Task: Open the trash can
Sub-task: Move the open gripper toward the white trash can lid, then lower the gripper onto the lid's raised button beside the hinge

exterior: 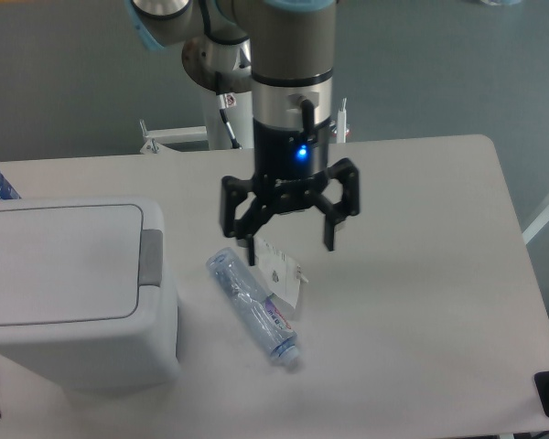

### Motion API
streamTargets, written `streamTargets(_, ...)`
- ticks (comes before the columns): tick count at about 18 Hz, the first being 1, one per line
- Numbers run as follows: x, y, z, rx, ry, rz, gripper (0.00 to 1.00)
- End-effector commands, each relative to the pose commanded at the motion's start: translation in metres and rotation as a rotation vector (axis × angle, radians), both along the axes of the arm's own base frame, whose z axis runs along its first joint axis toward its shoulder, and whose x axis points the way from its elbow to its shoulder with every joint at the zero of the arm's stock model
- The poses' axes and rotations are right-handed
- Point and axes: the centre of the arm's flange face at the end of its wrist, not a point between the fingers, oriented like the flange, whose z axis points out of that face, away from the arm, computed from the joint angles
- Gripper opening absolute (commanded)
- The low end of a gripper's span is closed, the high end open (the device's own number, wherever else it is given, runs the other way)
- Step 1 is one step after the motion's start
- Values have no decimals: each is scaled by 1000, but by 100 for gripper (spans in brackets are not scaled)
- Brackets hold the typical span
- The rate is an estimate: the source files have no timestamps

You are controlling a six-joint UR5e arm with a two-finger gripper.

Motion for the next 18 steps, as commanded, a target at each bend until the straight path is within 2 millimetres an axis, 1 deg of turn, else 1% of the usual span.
streamTargets(1,10,-4,-4,1,-15,-8,100)
streamTargets(3,19,-8,-13,3,-45,-21,100)
streamTargets(5,20,-8,-17,0,-55,-22,100)
streamTargets(9,26,-4,-15,16,-75,-23,100)
streamTargets(12,26,-2,-20,12,-85,-24,100)
streamTargets(14,30,1,-28,0,-92,-32,100)
streamTargets(18,31,3,-31,-1,-97,-36,100)
